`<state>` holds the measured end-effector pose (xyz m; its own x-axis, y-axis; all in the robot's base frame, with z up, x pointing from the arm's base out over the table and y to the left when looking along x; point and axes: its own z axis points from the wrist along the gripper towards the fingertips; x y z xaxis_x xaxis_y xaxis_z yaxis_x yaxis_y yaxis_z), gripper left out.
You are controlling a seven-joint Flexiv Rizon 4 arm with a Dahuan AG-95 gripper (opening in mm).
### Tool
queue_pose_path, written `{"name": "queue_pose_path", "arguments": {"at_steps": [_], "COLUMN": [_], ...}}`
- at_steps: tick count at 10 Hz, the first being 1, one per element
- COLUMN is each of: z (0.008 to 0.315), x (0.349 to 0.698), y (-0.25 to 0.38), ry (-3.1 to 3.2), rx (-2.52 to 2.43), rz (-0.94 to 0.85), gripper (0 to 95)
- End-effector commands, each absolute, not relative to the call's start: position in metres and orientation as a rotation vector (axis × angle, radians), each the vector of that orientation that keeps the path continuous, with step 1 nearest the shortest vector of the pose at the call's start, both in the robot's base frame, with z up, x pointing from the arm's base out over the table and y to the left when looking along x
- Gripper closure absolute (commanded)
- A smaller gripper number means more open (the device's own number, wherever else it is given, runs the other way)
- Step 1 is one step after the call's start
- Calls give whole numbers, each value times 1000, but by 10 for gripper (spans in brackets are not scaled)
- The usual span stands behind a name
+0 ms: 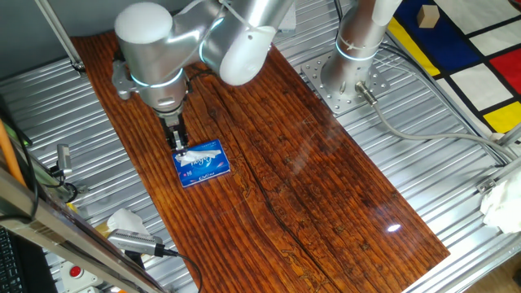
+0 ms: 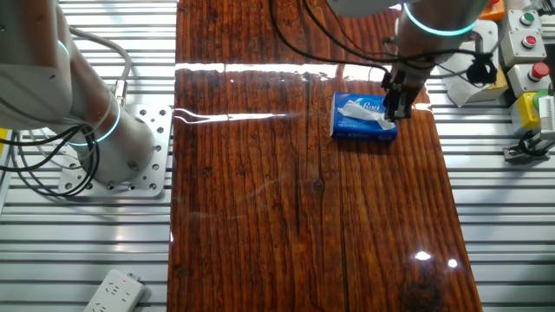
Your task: Pull out a napkin
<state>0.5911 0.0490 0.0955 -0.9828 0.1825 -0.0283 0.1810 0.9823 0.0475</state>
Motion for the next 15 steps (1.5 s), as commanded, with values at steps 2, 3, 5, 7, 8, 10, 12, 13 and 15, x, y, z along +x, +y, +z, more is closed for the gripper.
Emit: {"name": "queue_pose_path", "arguments": {"at_steps": [2,3,5,7,8,10,12,13,15], "z": [97,97,97,97,97,97,97,97,97], "x": [588,588,588,588,588,588,588,588,588], "y": [48,48,48,48,48,48,48,48,48], "ry": [3033,3024,3031,3043,3049,3076,3116,3125,3127], "rx": [353,353,394,380,358,369,402,404,404], "rz": [92,88,82,83,82,48,-22,-37,-29], "gripper": [760,760,760,760,760,760,760,760,950]}}
